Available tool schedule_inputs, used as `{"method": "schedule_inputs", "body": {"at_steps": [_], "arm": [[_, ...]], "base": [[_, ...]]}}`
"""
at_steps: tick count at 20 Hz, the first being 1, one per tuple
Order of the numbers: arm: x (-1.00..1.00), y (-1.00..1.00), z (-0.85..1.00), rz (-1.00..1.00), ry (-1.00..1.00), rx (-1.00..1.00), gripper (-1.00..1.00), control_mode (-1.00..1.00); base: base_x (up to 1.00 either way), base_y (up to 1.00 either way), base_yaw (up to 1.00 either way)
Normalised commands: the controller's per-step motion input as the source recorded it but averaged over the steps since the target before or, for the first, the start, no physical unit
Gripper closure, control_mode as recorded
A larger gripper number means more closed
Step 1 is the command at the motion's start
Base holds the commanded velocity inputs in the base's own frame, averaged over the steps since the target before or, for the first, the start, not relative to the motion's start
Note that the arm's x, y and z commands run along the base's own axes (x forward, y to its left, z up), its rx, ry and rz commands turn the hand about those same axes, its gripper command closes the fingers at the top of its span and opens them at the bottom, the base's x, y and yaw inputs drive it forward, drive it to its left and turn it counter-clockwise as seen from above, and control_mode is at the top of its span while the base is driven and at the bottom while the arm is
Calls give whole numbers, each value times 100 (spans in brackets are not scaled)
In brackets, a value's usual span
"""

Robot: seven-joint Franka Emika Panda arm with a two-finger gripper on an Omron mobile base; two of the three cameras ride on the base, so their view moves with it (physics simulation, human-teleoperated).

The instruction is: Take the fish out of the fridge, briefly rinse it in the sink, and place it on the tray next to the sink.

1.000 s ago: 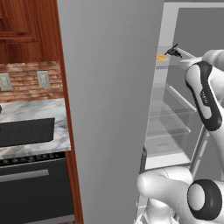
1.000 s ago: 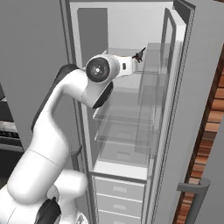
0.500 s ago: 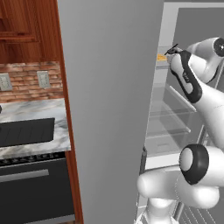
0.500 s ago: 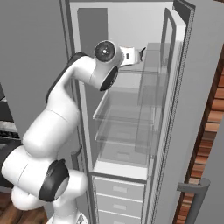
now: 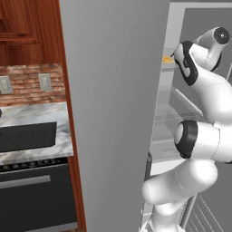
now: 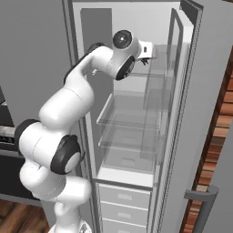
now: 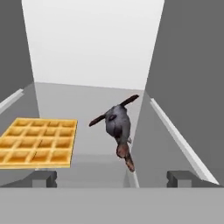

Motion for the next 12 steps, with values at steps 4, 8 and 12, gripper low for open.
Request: {"method": "schedule_inputs", "body": {"at_steps": [4,8,12], "arm": [[5,-4,-2,0,0,0,-100,-100],[34,-18,-24,0,7,0,-100,-100],[41,-13,-26,0,11,0,-100,-100]], "base": [[0,0,0],[0,0,0],[0,0,0]]}}
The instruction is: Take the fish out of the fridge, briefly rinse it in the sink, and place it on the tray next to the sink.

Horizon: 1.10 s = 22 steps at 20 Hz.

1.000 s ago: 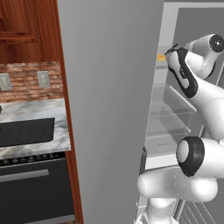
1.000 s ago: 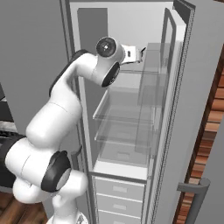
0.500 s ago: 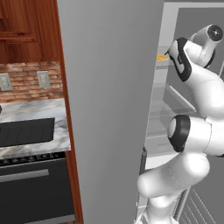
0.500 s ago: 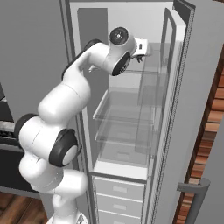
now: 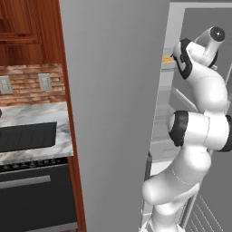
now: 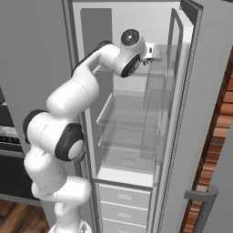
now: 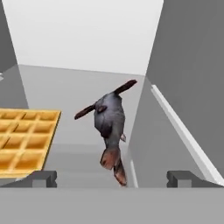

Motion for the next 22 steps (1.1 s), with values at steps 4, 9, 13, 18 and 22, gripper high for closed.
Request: {"method": "schedule_inputs", "body": {"at_steps": [4,9,13,18,22], "arm": [[52,-13,-6,0,6,0,-100,-100],[61,-18,-1,0,1,2,-100,-100],[74,-32,-10,0,1,5,-100,-100],[77,-35,-15,0,0,11,-100,-100],[55,-10,-12,0,0,8,100,-100]], "base": [[0,0,0],[0,0,0],[0,0,0],[0,0,0],[0,0,0]]}}
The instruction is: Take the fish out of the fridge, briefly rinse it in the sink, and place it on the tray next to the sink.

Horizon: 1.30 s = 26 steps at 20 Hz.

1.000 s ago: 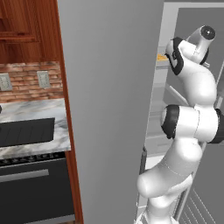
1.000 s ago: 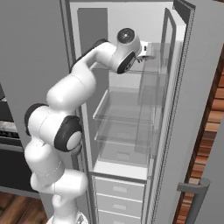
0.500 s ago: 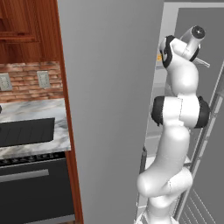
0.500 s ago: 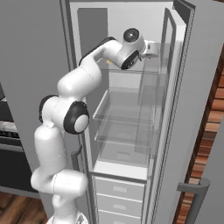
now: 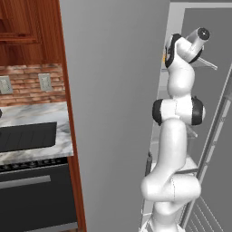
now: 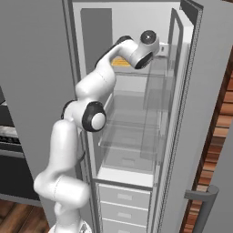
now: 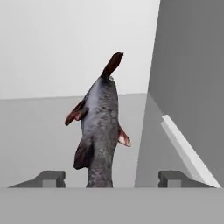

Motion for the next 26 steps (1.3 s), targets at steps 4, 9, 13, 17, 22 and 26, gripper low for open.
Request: {"method": "schedule_inputs", "body": {"at_steps": [4,9,13,17,22,26], "arm": [[3,0,0,0,0,0,100,-100],[-82,0,3,0,-3,2,100,-100],[-100,0,1,0,-19,0,100,-100],[-100,0,-3,0,-33,0,100,-100],[-100,1,-41,0,-31,1,100,-100],[-100,17,-95,0,-30,0,100,-100]], "base": [[0,0,0],[0,0,0],[0,0,0],[0,0,0],[0,0,0],[0,0,0]]}}
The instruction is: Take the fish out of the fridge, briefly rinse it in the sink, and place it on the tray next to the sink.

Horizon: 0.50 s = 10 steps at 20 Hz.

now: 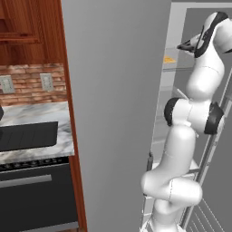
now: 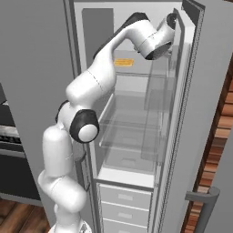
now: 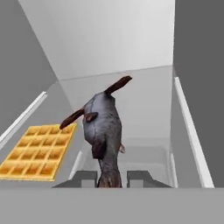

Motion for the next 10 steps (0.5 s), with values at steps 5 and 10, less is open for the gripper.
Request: {"method": "schedule_inputs", "body": {"at_steps": [5,10], "arm": [[-100,88,-100,0,-42,-17,100,-100],[-100,95,-46,0,-31,-7,100,-100]], "base": [[0,0,0],[0,0,0]]}}
